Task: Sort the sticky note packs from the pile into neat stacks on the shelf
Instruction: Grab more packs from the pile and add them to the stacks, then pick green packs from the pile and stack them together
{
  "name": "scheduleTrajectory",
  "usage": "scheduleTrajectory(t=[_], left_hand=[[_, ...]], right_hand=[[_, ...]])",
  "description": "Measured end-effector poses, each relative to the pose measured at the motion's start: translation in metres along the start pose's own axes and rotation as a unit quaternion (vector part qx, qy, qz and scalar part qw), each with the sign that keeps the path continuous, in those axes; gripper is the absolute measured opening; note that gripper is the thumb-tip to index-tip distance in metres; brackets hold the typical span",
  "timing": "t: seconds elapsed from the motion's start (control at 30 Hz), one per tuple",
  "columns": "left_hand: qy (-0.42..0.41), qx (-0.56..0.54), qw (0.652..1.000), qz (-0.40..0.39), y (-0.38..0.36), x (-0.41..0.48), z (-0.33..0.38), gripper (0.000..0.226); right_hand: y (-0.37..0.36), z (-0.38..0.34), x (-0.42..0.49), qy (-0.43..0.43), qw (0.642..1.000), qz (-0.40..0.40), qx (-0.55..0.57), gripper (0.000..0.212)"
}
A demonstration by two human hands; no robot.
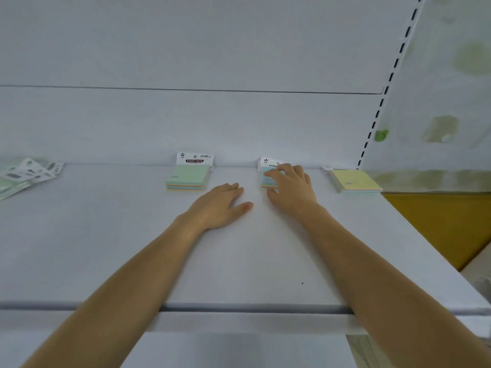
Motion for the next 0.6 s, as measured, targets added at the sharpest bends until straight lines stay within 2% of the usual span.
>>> scheduleTrajectory(t=[0.13, 0.33, 0.43, 0.6], left_hand=[[-0.010, 0.022, 1.000, 0.015, 0.009, -0.015, 0.003, 0.053], [-0.039, 0.085, 0.995, 0.034, 0.033, -0.054, -0.015, 0.047], [-0.040, 0.139, 0.986, 0.076, 0.058, -0.080, -0.053, 0.044], [0.012, 0.205, 0.974, 0.099, 0.102, -0.124, -0.149, 0.045]], right_hand=[[0.010, -0.031, -0.005, 0.074, 0.996, 0.046, 0.006, 0.043], [-0.003, -0.100, -0.007, 0.191, 0.979, 0.017, -0.077, 0.042], [-0.014, -0.157, -0.001, 0.233, 0.968, 0.001, -0.098, 0.043], [-0.041, -0.266, 0.008, 0.262, 0.960, -0.018, -0.094, 0.042]])
Point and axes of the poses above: each hand's wrist, its own x-axis towards the middle knuckle, its own y-axis out of the back of the hand, z = x × y, the point moved 10 cm from there along x, towards the middle knuckle
